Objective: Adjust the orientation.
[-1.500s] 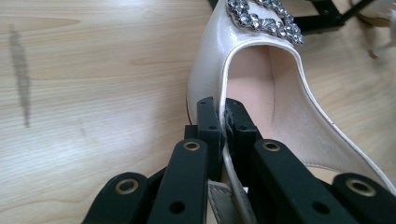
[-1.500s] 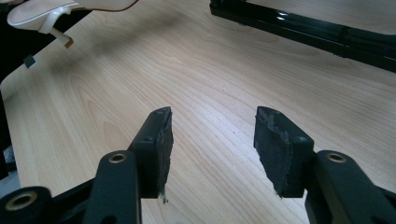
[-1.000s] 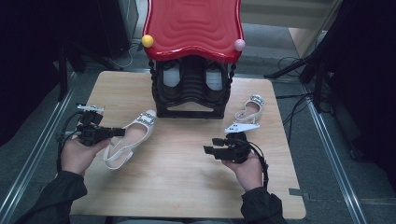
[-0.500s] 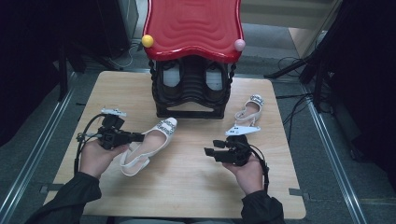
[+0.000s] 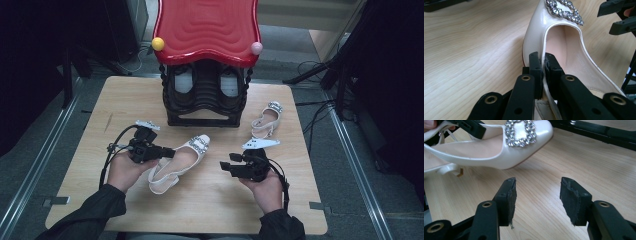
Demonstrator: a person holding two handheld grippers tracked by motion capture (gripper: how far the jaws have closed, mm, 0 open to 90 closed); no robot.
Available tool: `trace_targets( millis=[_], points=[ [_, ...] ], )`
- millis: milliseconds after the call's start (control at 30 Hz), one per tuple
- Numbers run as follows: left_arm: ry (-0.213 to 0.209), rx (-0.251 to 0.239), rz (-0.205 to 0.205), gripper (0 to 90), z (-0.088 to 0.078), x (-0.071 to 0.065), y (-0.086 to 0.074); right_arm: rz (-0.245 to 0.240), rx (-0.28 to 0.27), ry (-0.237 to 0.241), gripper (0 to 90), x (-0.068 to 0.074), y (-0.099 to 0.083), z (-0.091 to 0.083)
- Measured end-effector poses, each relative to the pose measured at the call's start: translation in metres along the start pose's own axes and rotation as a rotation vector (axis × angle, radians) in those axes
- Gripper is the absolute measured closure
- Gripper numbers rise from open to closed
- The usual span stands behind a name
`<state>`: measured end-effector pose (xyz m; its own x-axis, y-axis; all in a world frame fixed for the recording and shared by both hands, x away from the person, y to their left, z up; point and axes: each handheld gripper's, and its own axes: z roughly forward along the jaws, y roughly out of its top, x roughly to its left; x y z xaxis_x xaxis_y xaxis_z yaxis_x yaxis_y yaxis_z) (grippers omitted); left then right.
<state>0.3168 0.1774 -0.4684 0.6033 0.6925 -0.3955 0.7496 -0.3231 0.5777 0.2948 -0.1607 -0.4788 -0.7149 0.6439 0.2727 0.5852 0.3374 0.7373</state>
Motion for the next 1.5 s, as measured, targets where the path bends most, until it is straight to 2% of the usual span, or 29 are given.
trace_targets(
  millis=[133, 233, 467, 700, 900, 1033, 1167, 1233, 1333, 1367, 1500],
  points=[
    [-0.002, 0.007, 0.008, 86.4, 0.010, -0.002, 0.001, 0.000, -0.001, -0.002, 47.9, 0.002, -0.002, 0.000],
    [-0.006, 0.017, -0.003, 86.4, 0.018, 0.001, 0.002, 0.003, 0.005, -0.005, 47.9, 0.003, -0.003, 0.001],
    [0.022, 0.054, -0.005, 85.3, 0.032, 0.007, 0.002, -0.001, 0.012, -0.009, 47.9, 0.003, -0.006, 0.003],
    [0.025, 0.066, -0.023, 85.5, 0.038, 0.014, 0.002, 0.006, 0.010, -0.013, 47.9, 0.001, -0.007, 0.001],
    [0.043, 0.072, -0.010, 83.7, 0.040, 0.018, 0.001, 0.007, 0.007, -0.012, 47.9, 0.000, -0.007, 0.004],
    [0.024, 0.067, -0.017, 82.2, 0.040, 0.021, 0.000, 0.008, -0.002, -0.016, 48.1, 0.001, -0.009, 0.004],
    [0.009, 0.052, -0.017, 76.4, 0.038, 0.020, 0.001, 0.001, -0.008, -0.017, 48.4, 0.002, -0.010, 0.005],
    [-0.013, 0.036, -0.025, 73.7, 0.033, 0.020, 0.002, -0.005, -0.014, -0.019, 48.6, 0.004, -0.009, 0.005],
    [-0.013, 0.029, -0.014, 65.6, 0.026, 0.020, 0.002, -0.018, -0.020, -0.019, 49.1, 0.007, -0.009, 0.007],
    [-0.025, 0.015, -0.018, 61.5, 0.021, 0.021, 0.002, -0.026, -0.022, -0.016, 49.5, 0.008, -0.009, 0.009],
    [-0.033, -0.004, -0.015, 53.2, 0.013, 0.021, 0.002, -0.030, -0.024, -0.012, 50.1, 0.011, -0.008, 0.013]
  ],
)
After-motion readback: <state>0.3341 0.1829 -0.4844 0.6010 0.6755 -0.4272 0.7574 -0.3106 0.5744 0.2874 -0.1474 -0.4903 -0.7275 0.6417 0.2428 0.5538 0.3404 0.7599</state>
